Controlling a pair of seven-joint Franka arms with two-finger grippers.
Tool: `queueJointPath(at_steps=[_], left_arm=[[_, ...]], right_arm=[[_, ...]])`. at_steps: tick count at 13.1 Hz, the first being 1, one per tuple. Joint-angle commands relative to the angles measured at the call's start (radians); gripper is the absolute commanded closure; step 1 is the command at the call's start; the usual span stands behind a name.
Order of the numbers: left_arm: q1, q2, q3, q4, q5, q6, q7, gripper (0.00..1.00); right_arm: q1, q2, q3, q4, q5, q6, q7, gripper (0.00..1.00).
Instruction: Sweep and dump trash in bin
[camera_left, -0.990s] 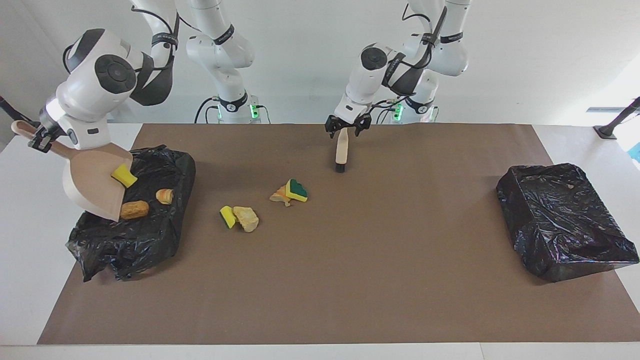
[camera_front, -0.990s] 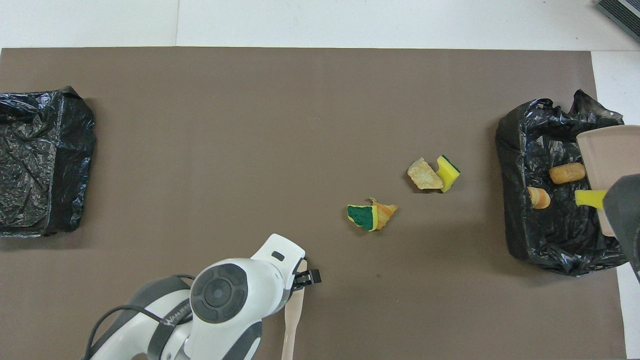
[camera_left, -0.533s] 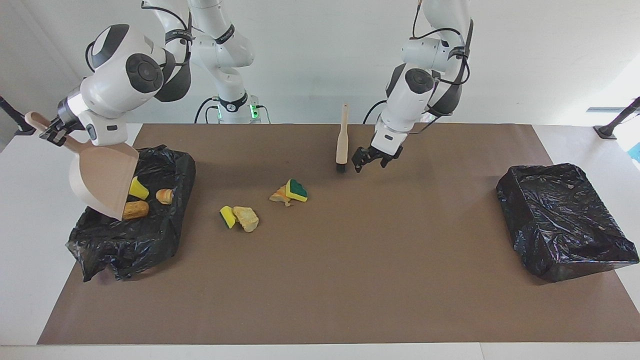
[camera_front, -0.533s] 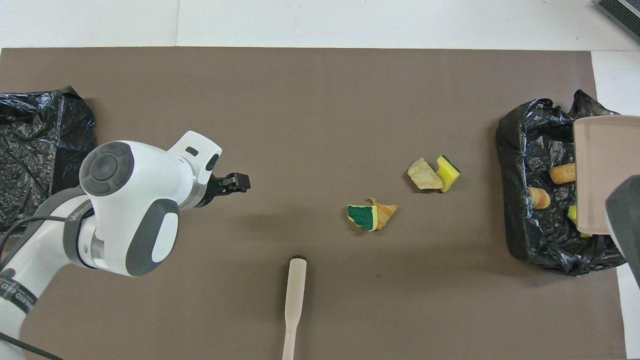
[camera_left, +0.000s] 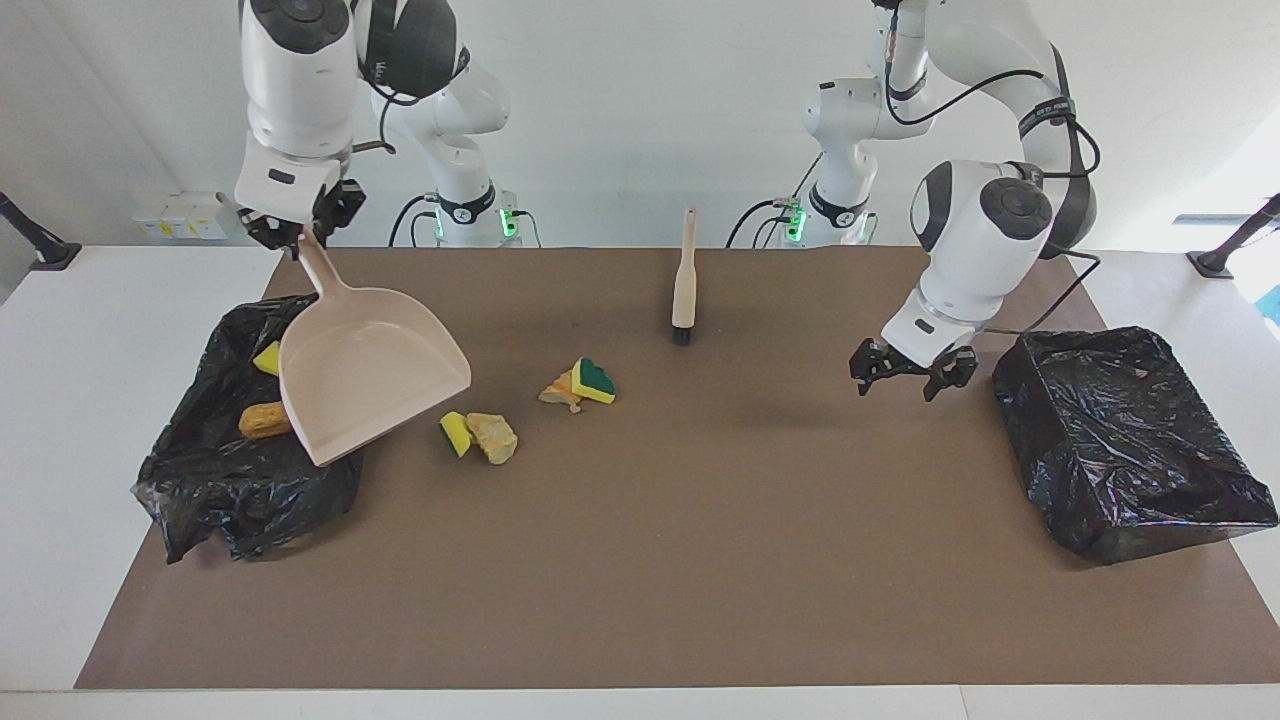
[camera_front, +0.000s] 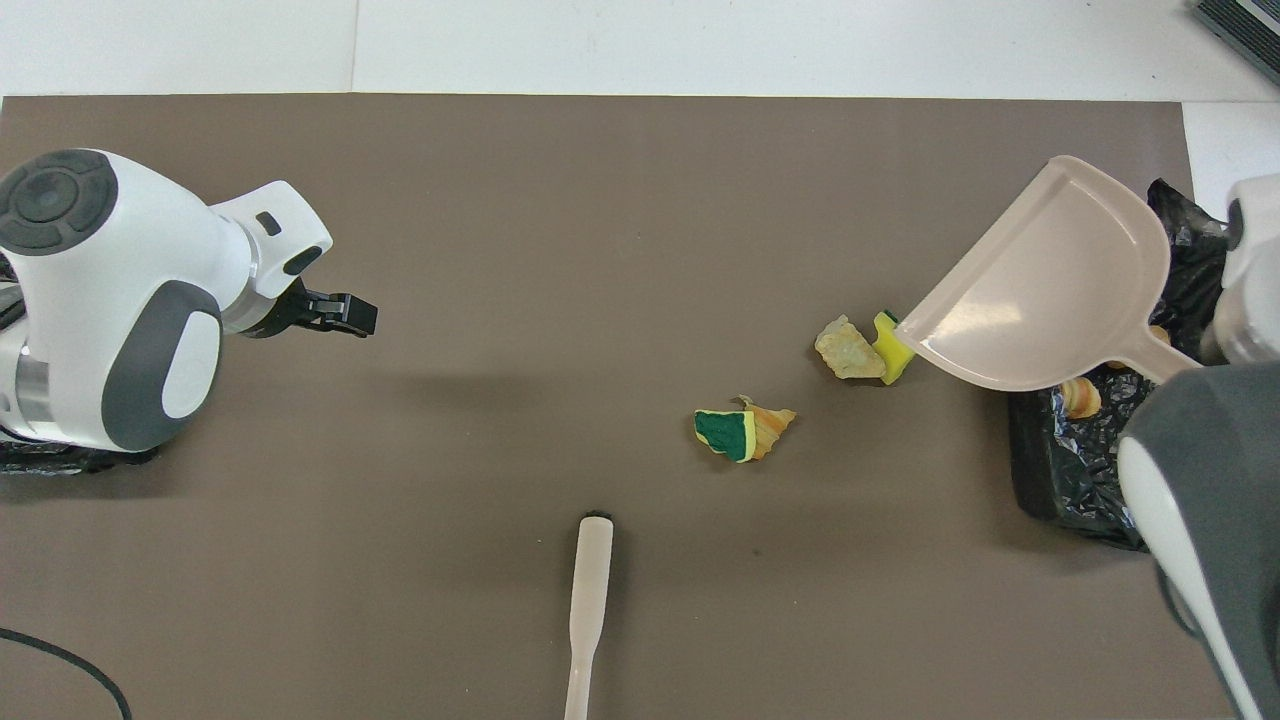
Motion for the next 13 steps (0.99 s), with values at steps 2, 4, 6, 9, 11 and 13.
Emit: queueJointPath(at_steps=[2,4,6,9,11,13], left_arm=[[0.082,-0.039,-0.008,0.087,-0.003,-0.133,0.001,0.0],[0.092,-0.105,-0.007,0.081,-0.003,-0.188,-0.004,0.0],[0.087,-0.109,0.018,0.127,-0.006,-0.229,-0.01,0.0],[0.072,-0.106,0.01,0.188,-0.005,-0.335,-0.008,0.0],[0.075,-0.151,0.009,0.175,-0.006,-0.363,0.008,0.0],[0.06,-0.165,0.018,0.17,-0.006,-0.374,0.028,0.0]], right_arm=[[0.142,0.086,0.008,0.013,0.171,0.091,0.491,1.0],[0.212,0.174,0.008,0.045,0.222,0.152,0.681,1.0],[0.275,0.288,0.008,0.125,0.345,0.264,0.884,1.0],[0.352,0.427,0.01,0.215,0.415,0.433,1.076,1.0],[0.408,0.513,0.01,0.252,0.423,0.525,1.141,1.0],[0.477,0.602,0.008,0.294,0.421,0.617,1.22,1.0]])
